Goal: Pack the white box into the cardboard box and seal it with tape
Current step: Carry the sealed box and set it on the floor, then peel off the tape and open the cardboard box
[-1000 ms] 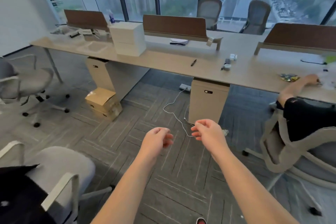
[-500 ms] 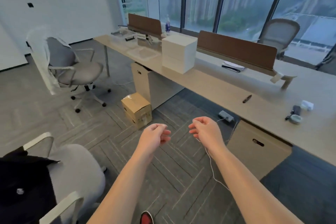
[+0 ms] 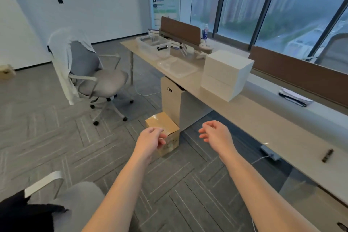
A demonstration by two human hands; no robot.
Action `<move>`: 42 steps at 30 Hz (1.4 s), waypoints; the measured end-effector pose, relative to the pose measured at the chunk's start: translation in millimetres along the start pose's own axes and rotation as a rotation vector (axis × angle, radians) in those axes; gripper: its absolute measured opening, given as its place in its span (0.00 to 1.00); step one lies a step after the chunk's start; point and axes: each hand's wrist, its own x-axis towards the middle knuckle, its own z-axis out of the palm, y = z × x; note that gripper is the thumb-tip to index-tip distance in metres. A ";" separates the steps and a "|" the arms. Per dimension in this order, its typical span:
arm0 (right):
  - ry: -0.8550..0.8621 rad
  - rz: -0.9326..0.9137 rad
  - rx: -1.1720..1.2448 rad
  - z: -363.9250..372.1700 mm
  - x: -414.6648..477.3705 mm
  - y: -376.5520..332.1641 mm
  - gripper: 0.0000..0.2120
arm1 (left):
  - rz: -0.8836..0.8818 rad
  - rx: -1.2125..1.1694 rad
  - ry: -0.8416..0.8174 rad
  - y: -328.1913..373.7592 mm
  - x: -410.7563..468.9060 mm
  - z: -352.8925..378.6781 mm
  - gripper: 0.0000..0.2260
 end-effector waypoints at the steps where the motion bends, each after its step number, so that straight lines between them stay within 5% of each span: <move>1: -0.009 0.002 -0.004 10.5 17.7 -7.1 0.06 | -0.002 -0.009 0.004 7.0 18.6 -3.9 0.09; 24: -0.201 0.064 0.005 223.4 453.8 -118.5 0.07 | -0.129 -0.018 0.054 130.4 461.5 -57.3 0.09; 31: -0.068 0.188 -0.006 278.6 535.5 -103.2 0.07 | -0.157 0.032 -0.087 128.0 604.1 -78.2 0.10; 42: 0.189 0.646 0.037 391.2 593.5 -1.0 0.07 | -0.335 0.271 -0.374 40.1 796.2 -71.0 0.10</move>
